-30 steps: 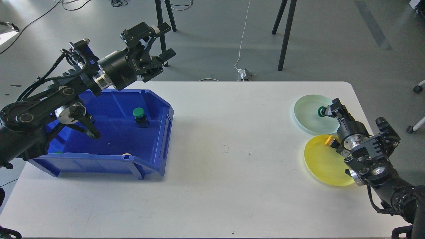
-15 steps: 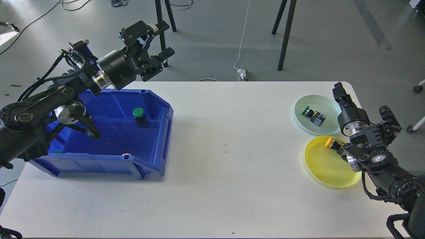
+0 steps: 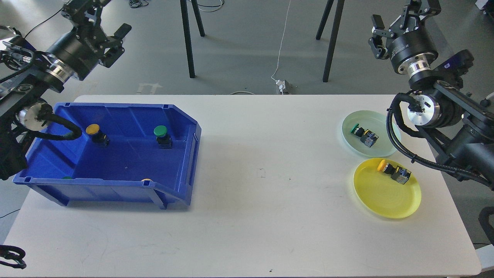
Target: Pass button and place on color plate
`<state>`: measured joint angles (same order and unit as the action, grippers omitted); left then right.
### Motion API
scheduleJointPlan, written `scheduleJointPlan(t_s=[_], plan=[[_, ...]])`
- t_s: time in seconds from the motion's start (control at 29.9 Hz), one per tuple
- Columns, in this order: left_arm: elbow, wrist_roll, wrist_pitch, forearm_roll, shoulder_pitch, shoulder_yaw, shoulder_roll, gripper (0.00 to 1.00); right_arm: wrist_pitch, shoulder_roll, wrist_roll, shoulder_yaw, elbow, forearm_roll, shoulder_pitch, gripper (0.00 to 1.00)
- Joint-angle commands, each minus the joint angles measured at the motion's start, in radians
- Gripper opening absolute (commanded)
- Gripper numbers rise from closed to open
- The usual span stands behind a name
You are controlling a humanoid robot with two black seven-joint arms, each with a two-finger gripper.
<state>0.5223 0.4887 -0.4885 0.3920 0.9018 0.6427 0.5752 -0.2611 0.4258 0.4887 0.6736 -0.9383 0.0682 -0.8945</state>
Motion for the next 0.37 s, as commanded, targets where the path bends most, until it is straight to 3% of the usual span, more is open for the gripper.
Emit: scheduleJointPlan(t_s=[0.0, 0.33], plan=[[-0.080, 0.000, 0.000, -0.079, -0.001, 0.006, -0.001, 0.92, -0.228, 0.002, 0.000, -0.028, 0.001, -0.102, 0.009, 0.99], [-0.074, 0.000, 0.000, -0.097, -0.003, 0.005, -0.015, 0.93, -0.228, -0.058, 0.000, -0.017, 0.121, -0.111, 0.022, 0.99]])
